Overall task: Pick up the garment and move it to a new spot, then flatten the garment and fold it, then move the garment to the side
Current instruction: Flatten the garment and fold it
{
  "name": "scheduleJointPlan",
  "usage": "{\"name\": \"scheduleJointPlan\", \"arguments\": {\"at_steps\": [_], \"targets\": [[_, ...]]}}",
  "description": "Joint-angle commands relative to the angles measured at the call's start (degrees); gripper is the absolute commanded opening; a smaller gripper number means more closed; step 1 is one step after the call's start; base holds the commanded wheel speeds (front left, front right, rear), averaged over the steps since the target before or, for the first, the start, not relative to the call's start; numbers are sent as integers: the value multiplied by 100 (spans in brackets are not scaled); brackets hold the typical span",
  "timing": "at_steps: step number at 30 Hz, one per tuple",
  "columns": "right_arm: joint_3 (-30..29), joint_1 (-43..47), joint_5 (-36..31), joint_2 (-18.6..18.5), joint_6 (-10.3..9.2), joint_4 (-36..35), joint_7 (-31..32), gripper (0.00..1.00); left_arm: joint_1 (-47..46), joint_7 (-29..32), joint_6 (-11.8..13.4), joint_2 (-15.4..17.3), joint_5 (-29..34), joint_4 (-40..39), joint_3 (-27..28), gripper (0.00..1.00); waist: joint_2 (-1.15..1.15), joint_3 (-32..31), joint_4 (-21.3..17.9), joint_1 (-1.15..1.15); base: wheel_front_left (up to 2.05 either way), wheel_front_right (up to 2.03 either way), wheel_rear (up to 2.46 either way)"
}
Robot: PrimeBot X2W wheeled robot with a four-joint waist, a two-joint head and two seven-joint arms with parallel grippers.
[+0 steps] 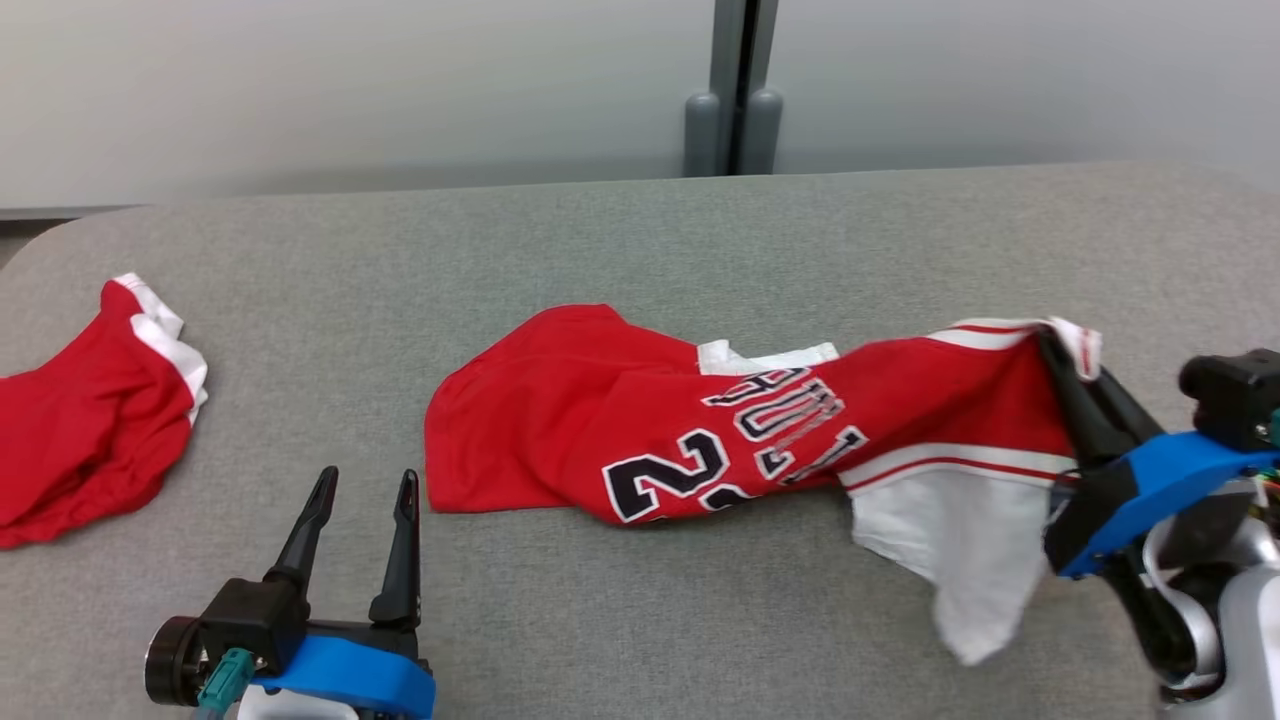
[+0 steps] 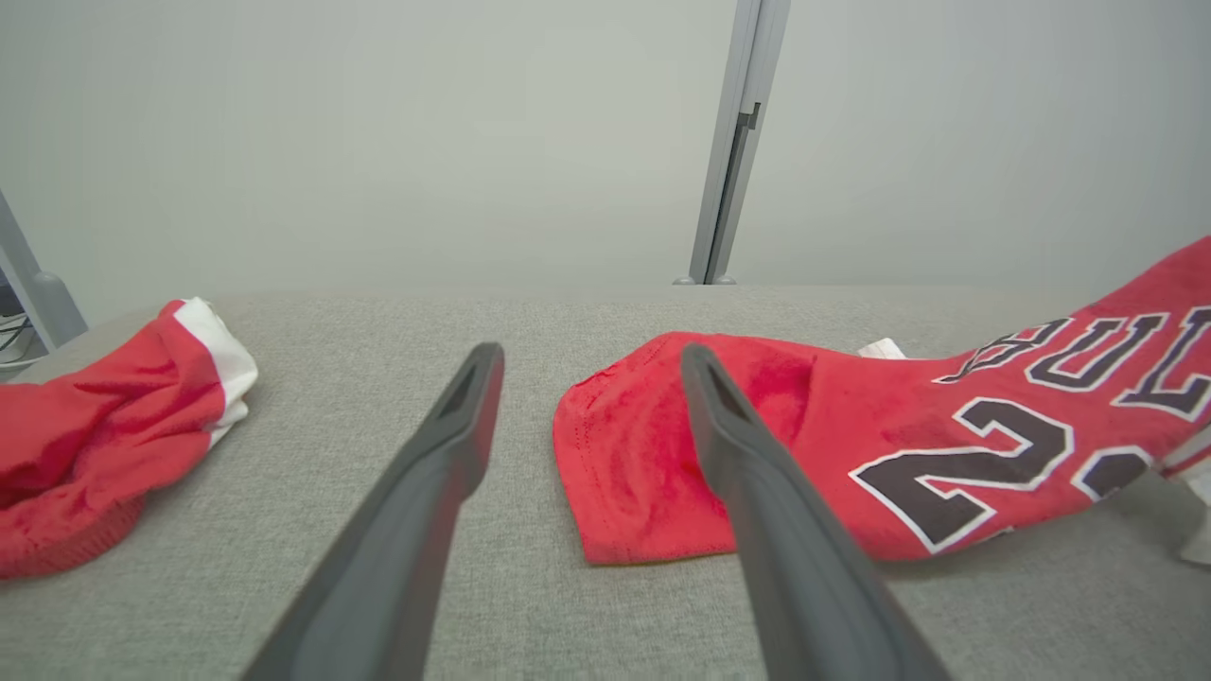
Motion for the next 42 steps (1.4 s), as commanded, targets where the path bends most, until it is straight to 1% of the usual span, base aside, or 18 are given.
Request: {"name": "scheduleJointPlan", "arguments": {"at_steps": [1, 4, 5, 6, 7, 11, 16, 19, 23, 26, 29, 32, 36, 40, 42], "targets": [[-171, 61, -144, -102, 1, 274, -88, 0, -110, -15, -28, 2, 28, 17, -17, 100, 0, 66, 108, 0, 0, 0, 0], [-457, -117, -387, -144, 1, 844, -258, 0, -163, -15, -41, 29, 41, 24, -37, 100, 0, 121, 228, 0, 0, 0, 0], [-510, -187, -460, -152, 1, 1007, -333, 25, -186, -14, -34, 36, 43, 25, -38, 100, 0, 134, 265, 0, 0, 0, 0], [-539, -239, -505, -146, 2, 1150, -402, 97, -205, -15, -29, 35, 49, 24, -47, 100, 0, 141, 302, 0, 0, 0, 0], [-596, -314, -514, -115, 1, 1283, -516, 100, -210, -15, -21, 39, 54, 21, -43, 100, 0, 144, 329, 0, 0, 0, 0], [-728, -562, -663, -94, 1, 1729, -949, 100, -194, -15, -10, 41, 47, -7, -20, 100, 0, 141, 379, 0, 0, 0, 0], [-758, -824, -869, -138, 1, 2022, -1569, 100, -128, -15, 9, 23, 19, 6, -2, 100, 0, 73, 351, 0, 0, 0, 0], [-677, -899, -979, -162, 1, 2024, -1993, 100, -103, -15, 23, 13, 7, 7, 11, 100, 0, 3, 299, 0, 0, 0, 0], [-579, -792, -1014, -144, 1, 1962, -2237, 100, -74, -15, 33, 7, -3, 14, 16, 100, 0, -82, 253, 0, 0, 0, 0], [-439, -526, -1018, -82, 1, 1805, -2362, 100, -21, -15, 43, 0, -15, 27, 27, 100, 0, -171, 212, 0, 0, 0, 0], [-226, 30, -1003, 62, 1, 1405, -2451, 100, 72, -15, 63, -5, -24, 35, 50, 100, 0, -279, 133, 0, 0, 0, 0], [-198, 282, -973, 136, 1, 1252, -2462, 100, 122, -15, 68, -3, -35, 47, 59, 100, 0, -319, 105, 0, 0, 0, 0], [-264, 705, -856, 251, 1, 1167, -2216, 100, 162, -15, 86, -6, -59, 37, 83, 100, 0, -375, 64, 0, 0, 0, 0], [-291, 908, -930, 290, 1, 1331, -1772, 100, 201, -15, 91, 10, -52, 25, 79, 100, 0, -368, 41, 0, 0, 0, 0], [-229, 912, -984, 301, 1, 1501, -1408, 100, 182, -15, 91, 16, -51, 21, 71, 100, 0, -353, 51, 0, 0, 0, 0]]}}
